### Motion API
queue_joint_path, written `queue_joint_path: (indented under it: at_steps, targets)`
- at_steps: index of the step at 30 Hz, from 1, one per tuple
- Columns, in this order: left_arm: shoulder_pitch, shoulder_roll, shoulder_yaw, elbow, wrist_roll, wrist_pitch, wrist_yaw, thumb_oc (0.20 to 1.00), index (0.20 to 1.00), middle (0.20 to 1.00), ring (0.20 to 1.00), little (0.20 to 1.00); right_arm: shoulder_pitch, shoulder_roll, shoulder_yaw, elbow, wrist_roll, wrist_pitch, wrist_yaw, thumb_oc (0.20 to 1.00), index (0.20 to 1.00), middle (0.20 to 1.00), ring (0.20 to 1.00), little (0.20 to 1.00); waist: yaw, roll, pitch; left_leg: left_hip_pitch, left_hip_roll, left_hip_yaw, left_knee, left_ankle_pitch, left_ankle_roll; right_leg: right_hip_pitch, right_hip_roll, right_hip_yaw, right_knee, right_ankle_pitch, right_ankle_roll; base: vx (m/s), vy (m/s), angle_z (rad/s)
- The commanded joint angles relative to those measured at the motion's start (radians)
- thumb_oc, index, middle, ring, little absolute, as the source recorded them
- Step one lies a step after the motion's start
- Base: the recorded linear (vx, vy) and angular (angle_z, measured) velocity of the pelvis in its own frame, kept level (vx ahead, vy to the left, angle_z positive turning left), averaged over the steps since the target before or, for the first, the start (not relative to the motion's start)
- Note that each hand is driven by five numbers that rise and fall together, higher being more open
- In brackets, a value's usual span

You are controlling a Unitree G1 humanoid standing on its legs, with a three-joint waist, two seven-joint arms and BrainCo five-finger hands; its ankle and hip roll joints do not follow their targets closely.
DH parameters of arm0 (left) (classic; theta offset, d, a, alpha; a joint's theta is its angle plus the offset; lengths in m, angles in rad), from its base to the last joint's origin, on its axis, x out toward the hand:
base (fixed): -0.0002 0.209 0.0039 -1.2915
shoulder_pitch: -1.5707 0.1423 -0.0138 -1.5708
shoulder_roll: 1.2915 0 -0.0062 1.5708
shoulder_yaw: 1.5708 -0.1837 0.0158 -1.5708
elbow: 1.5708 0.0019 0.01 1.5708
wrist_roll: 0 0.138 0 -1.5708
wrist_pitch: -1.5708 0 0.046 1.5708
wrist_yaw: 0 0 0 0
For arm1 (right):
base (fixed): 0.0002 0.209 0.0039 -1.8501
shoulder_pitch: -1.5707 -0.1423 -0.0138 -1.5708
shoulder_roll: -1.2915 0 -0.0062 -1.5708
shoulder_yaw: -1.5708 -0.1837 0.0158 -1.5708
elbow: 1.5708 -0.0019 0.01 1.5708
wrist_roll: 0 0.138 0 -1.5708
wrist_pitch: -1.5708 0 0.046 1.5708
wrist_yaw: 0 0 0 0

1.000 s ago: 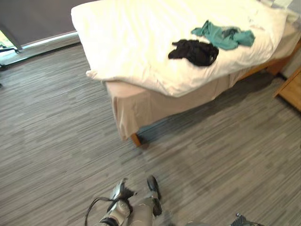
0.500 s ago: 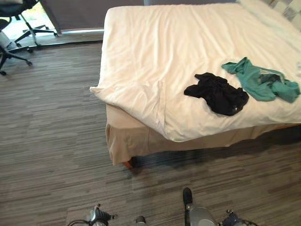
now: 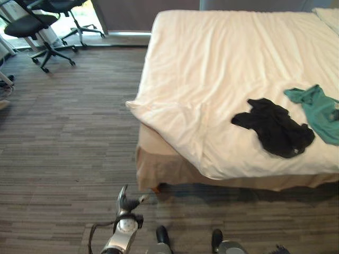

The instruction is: Tidy up the quilt and then pick up the clothes from the bed and put them into the laundry hamper.

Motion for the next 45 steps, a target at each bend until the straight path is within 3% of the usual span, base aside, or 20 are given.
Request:
queue_joint_path:
  at_steps: [1,2,4,6,9,13,18,19,23,24,25,27,31,33,36,38,39,40,41,45]
  targets:
    - [-0.040,0.136,0.081,-0.081,0.032,-0.065,0.092,1.000,1.000,1.000,1.000,1.000,-0.032,0.052,0.044,-0.023,0.055,-0.026,-0.032,1.000,1.000,1.000,1.000,1.000,0.004,-0.059,0.036,0.015,0.002,-0.026,0.003,-0.082,-0.039,-0.081,-0.097,0.121,0.102,0.037,0.097,0.08,0.068,0.13]
    - [-0.039,0.136,0.082,-0.082,0.032,-0.065,0.091,1.000,1.000,1.000,1.000,1.000,-0.032,0.052,0.044,-0.023,0.055,-0.026,-0.032,1.000,1.000,1.000,1.000,1.000,0.005,-0.058,0.032,0.011,0.004,-0.024,0.002,-0.079,-0.040,-0.086,-0.094,0.122,0.100,0.041,0.096,0.13,0.057,0.13]
    - [-0.080,0.183,0.128,-0.159,0.021,-0.085,0.148,1.000,1.000,1.000,1.000,1.000,-0.030,0.052,0.046,-0.042,0.077,-0.035,-0.041,1.000,1.000,1.000,1.000,1.000,-0.024,-0.052,0.046,0.021,-0.012,-0.034,0.001,-0.095,-0.042,-0.094,-0.034,0.162,-0.007,0.014,0.081,0.17,0.054,0.22]
    - [-0.104,0.233,0.150,-0.239,0.059,-0.099,0.157,1.000,1.000,1.000,1.000,1.000,-0.022,0.054,0.053,-0.046,0.050,-0.030,-0.045,1.000,1.000,1.000,1.000,1.000,-0.021,-0.054,0.050,0.032,-0.025,-0.031,0.001,-0.099,-0.044,-0.077,-0.064,0.144,-0.063,0.027,0.095,0.13,-0.008,0.33]
    - [-0.182,0.318,0.138,-0.299,0.167,-0.082,0.162,1.000,1.000,1.000,1.000,1.000,-0.010,0.041,0.077,-0.059,0.015,-0.028,-0.035,1.000,1.000,1.000,1.000,1.000,-0.049,-0.039,0.051,0.034,-0.024,-0.008,0.001,-0.104,-0.048,-0.087,-0.058,0.180,-0.091,0.037,0.097,0.07,-0.024,0.28]
    - [-0.311,0.374,0.008,-0.287,0.305,-0.042,0.096,1.000,1.000,1.000,1.000,1.000,-0.026,0.005,0.108,-0.040,-0.046,-0.021,-0.021,1.000,1.000,1.000,1.000,1.000,-0.097,-0.005,0.067,0.024,-0.023,0.039,0.003,-0.100,-0.056,-0.118,-0.060,0.207,-0.128,0.055,0.092,0.01,0.022,-0.32]
    - [-0.442,0.385,-0.103,-0.234,0.353,-0.019,0.075,1.000,1.000,1.000,1.000,1.000,-0.045,-0.022,0.115,-0.027,-0.059,-0.018,-0.017,1.000,1.000,1.000,1.000,1.000,-0.126,0.015,0.076,-0.003,-0.017,0.059,0.001,-0.087,-0.063,-0.155,-0.055,0.228,-0.144,0.073,0.092,-0.01,0.004,-0.32]
    - [-0.576,0.361,-0.211,-0.126,0.393,0.012,0.062,1.000,1.000,1.000,1.000,1.000,-0.069,-0.042,0.132,-0.016,-0.061,-0.015,-0.027,1.000,1.000,1.000,1.000,1.000,-0.158,0.032,0.092,-0.034,-0.015,0.073,0.001,-0.079,-0.067,-0.188,-0.049,0.238,-0.158,0.083,0.096,-0.03,0.000,-0.37]
    - [-0.710,0.335,-0.335,0.031,0.441,0.033,0.042,1.000,1.000,1.000,1.000,1.000,-0.096,-0.056,0.132,-0.007,-0.042,-0.022,-0.036,1.000,1.000,1.000,1.000,1.000,-0.183,0.039,0.103,-0.063,-0.007,0.088,0.001,-0.068,-0.072,-0.223,-0.040,0.254,-0.163,0.097,0.100,-0.02,-0.012,-0.40]
    - [-0.773,0.300,-0.399,0.149,0.462,0.052,0.018,0.950,0.950,0.950,0.950,0.950,-0.108,-0.057,0.145,-0.004,-0.032,-0.024,-0.040,1.000,1.000,1.000,1.000,1.000,-0.198,0.040,0.103,-0.074,-0.001,0.095,0.001,-0.064,-0.075,-0.234,-0.036,0.255,-0.169,0.103,0.102,0.00,-0.019,-0.19]
    - [-0.775,0.299,-0.400,0.151,0.462,0.051,0.018,0.595,0.595,0.595,0.595,0.595,-0.108,-0.057,0.144,-0.003,-0.033,-0.024,-0.040,1.000,1.000,1.000,1.000,1.000,-0.197,0.040,0.103,-0.074,-0.001,0.095,0.001,-0.064,-0.075,-0.234,-0.036,0.255,-0.169,0.103,0.102,0.01,-0.017,-0.15]
    - [-0.818,0.254,-0.464,0.315,0.506,0.069,-0.021,0.200,0.200,0.200,0.200,0.200,-0.120,-0.060,0.162,0.007,-0.035,-0.025,-0.040,1.000,1.000,1.000,1.000,1.000,-0.209,0.038,0.103,-0.078,0.005,0.106,0.001,-0.061,-0.078,-0.240,-0.033,0.257,-0.175,0.108,0.105,0.02,0.002,-0.21]
    - [-0.789,0.167,-0.534,0.466,0.612,0.083,-0.140,0.200,0.200,0.200,0.200,0.200,-0.150,-0.075,0.168,0.053,-0.041,-0.013,-0.033,1.000,1.000,1.000,1.000,1.000,-0.212,0.039,0.099,-0.065,0.016,0.116,0.001,-0.064,-0.081,-0.234,-0.033,0.257,-0.172,0.105,0.105,0.04,-0.008,-0.10]
    - [-0.666,0.101,-0.490,0.540,0.629,0.095,-0.177,0.200,0.200,0.200,0.200,0.200,-0.190,-0.084,0.162,0.065,-0.042,0.002,-0.023,1.000,1.000,1.000,1.000,1.000,-0.204,0.040,0.088,-0.043,0.019,0.110,0.001,-0.071,-0.080,-0.213,-0.035,0.249,-0.167,0.096,0.103,0.07,0.012,-0.03]
    - [-0.570,0.084,-0.438,0.568,0.622,0.104,-0.185,0.200,0.200,0.200,0.200,0.200,-0.207,-0.091,0.153,0.044,-0.040,0.001,-0.020,1.000,1.000,1.000,1.000,1.000,-0.190,0.039,0.079,-0.025,0.021,0.104,0.001,-0.078,-0.078,-0.186,-0.037,0.243,-0.169,0.089,0.098,0.06,0.025,-0.03]
    - [-0.398,0.079,-0.290,0.595,0.553,0.117,-0.156,0.200,0.200,0.200,0.200,0.200,-0.188,-0.096,0.121,-0.099,-0.016,-0.021,-0.026,1.000,1.000,1.000,1.000,1.000,-0.157,0.034,0.058,-0.003,0.021,0.088,0.001,-0.086,-0.076,-0.147,-0.041,0.229,-0.172,0.081,0.092,0.07,0.012,-0.02]
    - [-0.397,0.079,-0.289,0.594,0.553,0.117,-0.156,0.200,0.200,0.200,0.200,0.200,-0.187,-0.097,0.122,-0.100,-0.016,-0.020,-0.026,1.000,1.000,1.000,1.000,1.000,-0.156,0.034,0.055,-0.006,0.022,0.089,0.001,-0.083,-0.077,-0.151,-0.040,0.230,-0.173,0.084,0.091,0.08,-0.037,0.02]
    - [-0.276,0.071,-0.161,0.608,0.470,0.130,-0.106,0.730,0.730,0.730,0.730,0.730,-0.160,-0.113,0.100,-0.230,-0.020,-0.034,-0.038,1.000,1.000,1.000,1.000,1.000,-0.125,0.026,0.042,0.011,0.020,0.066,0.001,-0.088,-0.074,-0.117,-0.044,0.212,-0.173,0.074,0.085,0.06,-0.043,0.16]
    - [-0.215,0.067,-0.119,0.618,0.458,0.136,-0.091,1.000,1.000,1.000,1.000,1.000,-0.144,-0.127,0.093,-0.298,-0.040,-0.037,-0.036,1.000,1.000,1.000,1.000,1.000,-0.111,0.021,0.036,0.017,0.020,0.055,0.001,-0.090,-0.074,-0.101,-0.046,0.203,-0.175,0.068,0.084,0.06,-0.042,0.26]
    - [-0.042,0.073,0.019,0.678,0.421,0.151,-0.081,1.000,1.000,1.000,1.000,1.000,-0.096,-0.203,0.063,-0.484,-0.123,-0.038,-0.036,1.000,1.000,1.000,1.000,1.000,-0.059,0.013,0.013,0.026,0.020,0.020,0.001,-0.091,-0.075,-0.059,-0.054,0.160,-0.181,0.058,0.083,0.07,-0.015,0.40]
